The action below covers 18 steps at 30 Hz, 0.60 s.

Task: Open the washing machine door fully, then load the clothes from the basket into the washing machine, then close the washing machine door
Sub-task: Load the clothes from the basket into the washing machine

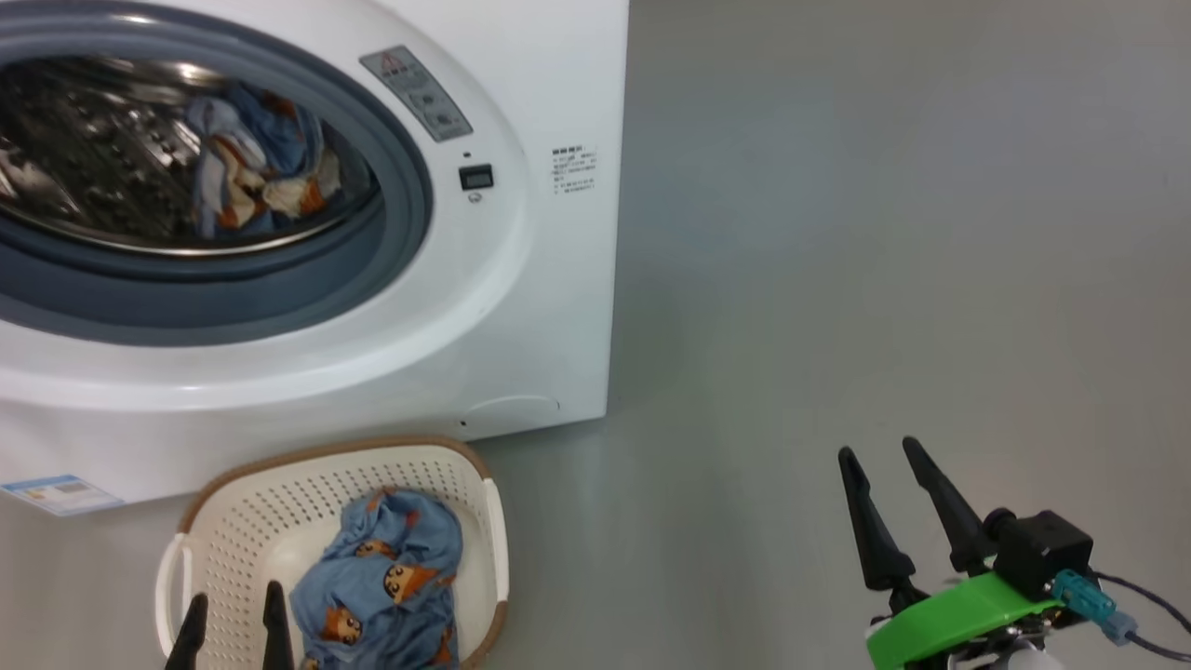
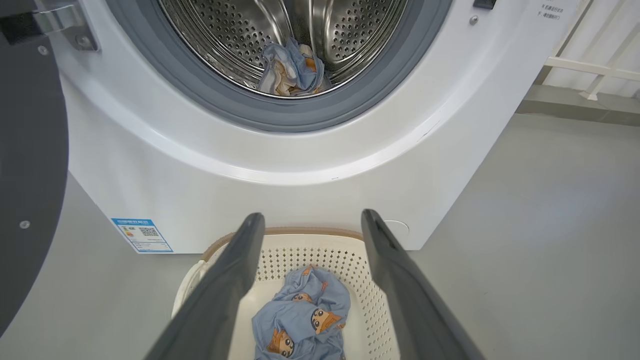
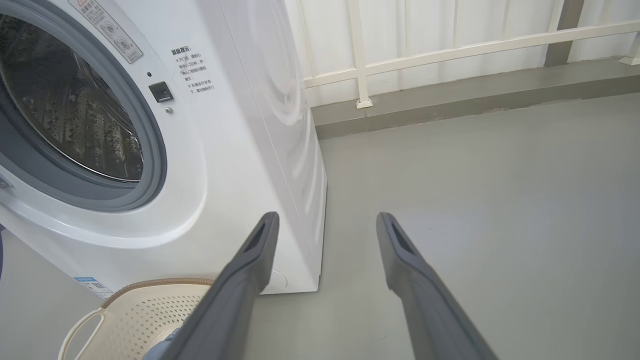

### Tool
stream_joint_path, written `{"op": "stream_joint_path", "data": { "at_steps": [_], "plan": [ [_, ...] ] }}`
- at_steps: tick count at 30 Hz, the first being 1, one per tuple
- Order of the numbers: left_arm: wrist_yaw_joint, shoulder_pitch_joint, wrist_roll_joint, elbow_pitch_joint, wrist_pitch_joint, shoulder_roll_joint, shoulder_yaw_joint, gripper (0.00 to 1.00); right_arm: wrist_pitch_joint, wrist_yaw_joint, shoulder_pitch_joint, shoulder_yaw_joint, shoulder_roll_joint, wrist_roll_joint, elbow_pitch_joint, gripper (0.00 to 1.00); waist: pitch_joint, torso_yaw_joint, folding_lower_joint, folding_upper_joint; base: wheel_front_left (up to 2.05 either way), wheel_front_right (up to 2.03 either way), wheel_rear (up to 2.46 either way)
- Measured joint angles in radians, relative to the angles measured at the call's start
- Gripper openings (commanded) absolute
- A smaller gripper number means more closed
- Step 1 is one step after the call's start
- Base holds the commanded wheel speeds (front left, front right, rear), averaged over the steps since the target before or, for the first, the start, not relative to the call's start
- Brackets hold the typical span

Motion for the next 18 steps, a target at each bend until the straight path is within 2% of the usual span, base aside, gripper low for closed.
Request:
{"op": "stream_joint_path", "data": {
  "at_steps": [9, 18],
  "plan": [
    [-0.051, -0.163, 0.031, 0.078, 0.000, -0.003, 0.030, 1.00, 0.000, 0.000, -0.077, 0.012, 0.000, 0.013, -0.029, 1.00, 0.142, -0.024, 0.0000, 0.0000, 0.00, 0.00, 0.00],
    [-0.078, -0.309, 0.036, 0.239, 0.000, 0.007, 0.053, 1.00, 0.000, 0.000, -0.126, 0.017, 0.000, 0.042, -0.044, 1.00, 0.276, -0.050, 0.0000, 0.0000, 0.00, 0.00, 0.00]
  ]
}}
